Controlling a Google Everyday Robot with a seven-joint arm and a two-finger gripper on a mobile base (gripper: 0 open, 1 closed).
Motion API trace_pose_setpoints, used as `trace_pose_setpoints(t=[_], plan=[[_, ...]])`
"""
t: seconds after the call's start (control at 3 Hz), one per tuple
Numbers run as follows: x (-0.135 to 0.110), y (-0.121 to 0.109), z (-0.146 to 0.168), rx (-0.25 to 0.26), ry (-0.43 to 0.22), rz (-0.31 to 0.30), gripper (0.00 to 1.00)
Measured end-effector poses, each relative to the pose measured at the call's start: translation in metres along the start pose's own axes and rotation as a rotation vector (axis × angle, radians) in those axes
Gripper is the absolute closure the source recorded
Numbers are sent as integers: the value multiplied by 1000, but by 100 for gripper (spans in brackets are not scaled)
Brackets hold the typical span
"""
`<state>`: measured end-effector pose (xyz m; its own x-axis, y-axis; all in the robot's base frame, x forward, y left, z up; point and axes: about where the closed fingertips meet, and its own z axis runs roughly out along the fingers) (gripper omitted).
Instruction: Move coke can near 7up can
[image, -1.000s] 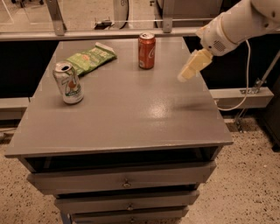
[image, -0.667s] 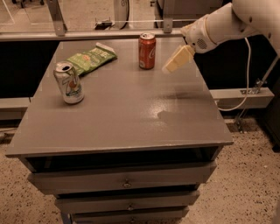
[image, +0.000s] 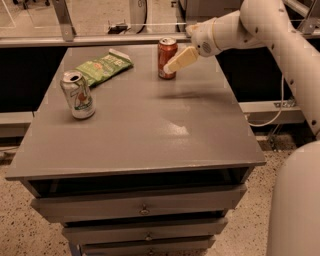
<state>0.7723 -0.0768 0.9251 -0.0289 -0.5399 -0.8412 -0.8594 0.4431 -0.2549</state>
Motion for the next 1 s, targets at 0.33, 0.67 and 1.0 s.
trace_pose_setpoints(t=[0.33, 0.67, 1.0], plan=[[0, -9, 23, 3, -45, 41, 0], [5, -16, 40, 11, -58, 88, 16], [10, -19, 45, 14, -58, 148, 41]])
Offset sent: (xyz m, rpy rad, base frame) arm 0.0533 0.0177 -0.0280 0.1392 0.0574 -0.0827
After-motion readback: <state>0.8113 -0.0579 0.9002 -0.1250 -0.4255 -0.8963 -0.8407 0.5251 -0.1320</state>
